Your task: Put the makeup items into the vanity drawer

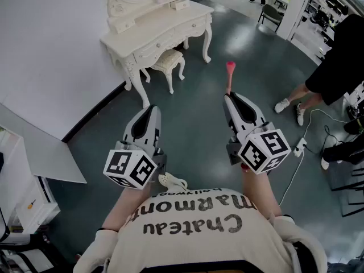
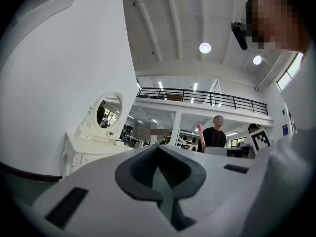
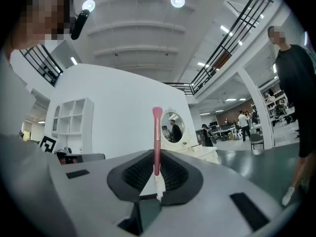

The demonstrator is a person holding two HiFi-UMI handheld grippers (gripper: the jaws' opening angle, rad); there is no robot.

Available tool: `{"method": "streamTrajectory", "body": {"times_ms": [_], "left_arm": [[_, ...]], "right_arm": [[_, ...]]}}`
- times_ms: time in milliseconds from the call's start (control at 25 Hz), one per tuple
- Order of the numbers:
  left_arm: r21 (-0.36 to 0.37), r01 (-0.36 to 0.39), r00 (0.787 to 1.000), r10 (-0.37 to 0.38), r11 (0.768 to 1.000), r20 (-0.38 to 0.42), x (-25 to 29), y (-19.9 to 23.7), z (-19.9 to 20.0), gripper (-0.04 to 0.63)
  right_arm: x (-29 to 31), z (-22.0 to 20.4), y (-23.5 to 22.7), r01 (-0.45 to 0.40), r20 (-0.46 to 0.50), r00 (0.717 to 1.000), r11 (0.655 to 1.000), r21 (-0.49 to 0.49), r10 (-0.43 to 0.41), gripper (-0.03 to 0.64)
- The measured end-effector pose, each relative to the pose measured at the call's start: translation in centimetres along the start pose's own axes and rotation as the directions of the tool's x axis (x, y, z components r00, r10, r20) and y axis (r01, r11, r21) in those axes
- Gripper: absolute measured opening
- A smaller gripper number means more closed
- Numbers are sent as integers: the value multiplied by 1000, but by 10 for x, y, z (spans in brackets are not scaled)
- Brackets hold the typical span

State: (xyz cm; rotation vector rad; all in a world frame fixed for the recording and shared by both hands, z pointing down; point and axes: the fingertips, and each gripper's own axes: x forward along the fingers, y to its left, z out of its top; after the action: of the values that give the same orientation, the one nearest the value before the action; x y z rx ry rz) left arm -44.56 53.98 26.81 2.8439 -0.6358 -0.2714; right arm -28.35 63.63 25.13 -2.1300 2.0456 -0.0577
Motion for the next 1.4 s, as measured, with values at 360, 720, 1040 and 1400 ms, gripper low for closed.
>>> {"method": "streamTrajectory", "body": {"times_ms": [360, 720, 1040, 1400], "left_arm": [[-9, -4, 1000, 4, 1000, 4, 5, 1, -6, 8], [-42, 21, 1000, -21, 999, -14, 58, 45, -11, 8], [-68, 86, 996, -88, 994, -21, 148, 105, 7, 8], [-55, 129, 991, -130, 990, -17, 222, 179, 39, 8]], "right_arm": [[1, -6, -8, -9, -1, 1000, 1000, 26, 9, 57], [56, -22, -40, 30, -28, 999, 997, 67, -28, 57], [150, -17, -78, 72, -29, 997, 994, 88, -69, 57], [256, -5, -94, 84, -1, 996, 992, 93, -85, 57]]}}
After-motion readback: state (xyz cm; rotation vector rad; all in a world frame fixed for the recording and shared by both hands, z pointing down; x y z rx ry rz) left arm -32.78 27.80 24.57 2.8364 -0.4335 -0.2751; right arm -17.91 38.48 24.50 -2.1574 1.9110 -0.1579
